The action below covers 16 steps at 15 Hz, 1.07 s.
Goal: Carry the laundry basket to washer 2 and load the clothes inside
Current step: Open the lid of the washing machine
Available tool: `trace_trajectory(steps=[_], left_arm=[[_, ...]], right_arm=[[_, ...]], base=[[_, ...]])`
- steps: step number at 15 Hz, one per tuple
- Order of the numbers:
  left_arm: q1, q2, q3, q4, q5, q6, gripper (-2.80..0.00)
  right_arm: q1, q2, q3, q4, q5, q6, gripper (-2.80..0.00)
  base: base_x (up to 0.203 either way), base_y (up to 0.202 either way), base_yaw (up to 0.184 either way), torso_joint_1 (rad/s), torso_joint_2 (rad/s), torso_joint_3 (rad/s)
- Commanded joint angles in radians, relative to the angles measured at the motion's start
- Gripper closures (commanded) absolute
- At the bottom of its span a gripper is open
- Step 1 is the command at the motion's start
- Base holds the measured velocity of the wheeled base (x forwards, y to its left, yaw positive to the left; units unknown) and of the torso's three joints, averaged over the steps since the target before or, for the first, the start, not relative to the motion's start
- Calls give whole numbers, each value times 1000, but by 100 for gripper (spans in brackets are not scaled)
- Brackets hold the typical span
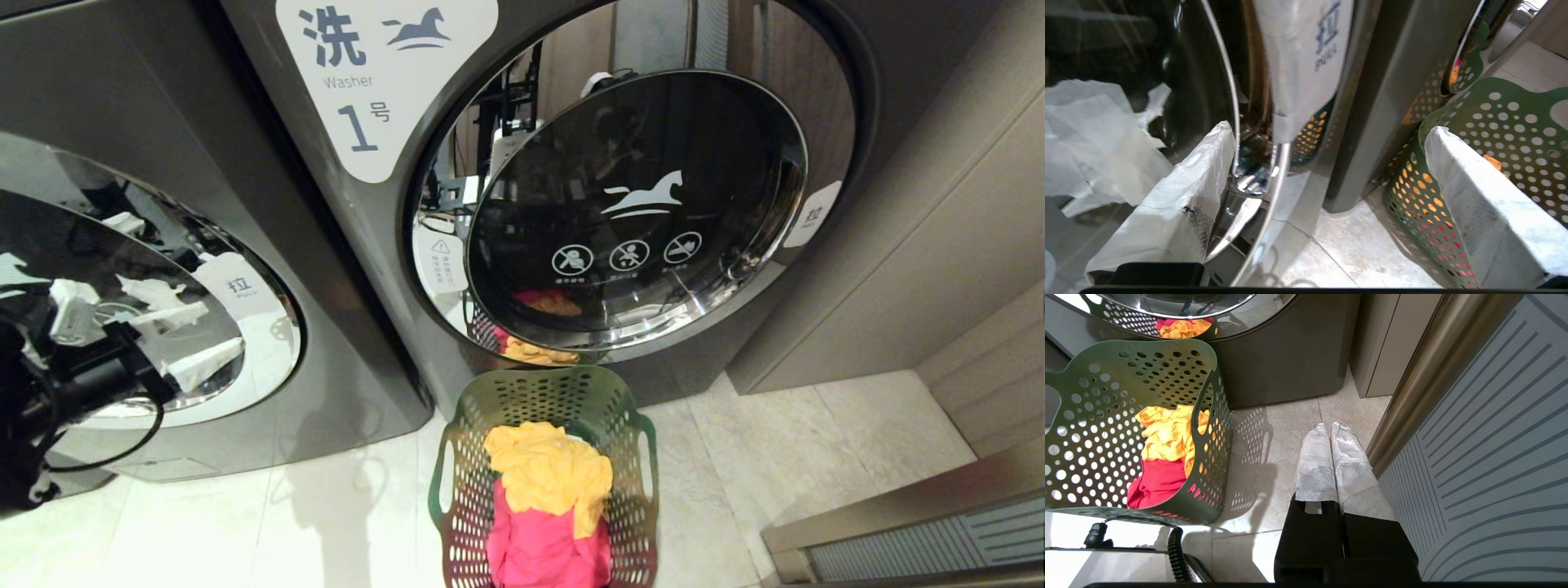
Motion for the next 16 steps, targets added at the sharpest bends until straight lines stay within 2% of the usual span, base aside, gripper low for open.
trace_trajectory(steps=[1, 6, 16], left_arm=[[-2, 28, -29, -8, -6, -3, -280], [-27, 65, -76, -8, -7, -20, -280], [-84, 39, -83, -12, -7, -38, -280]], right_arm=[[1, 1, 0, -1, 1, -1, 0], [0, 1, 0, -1, 1, -1, 0], [1, 1, 0, -1, 1, -1, 0]], base=[[0, 0, 0, 0, 0, 0], [0, 0, 0, 0, 0, 0], [0, 0, 0, 0, 0, 0]])
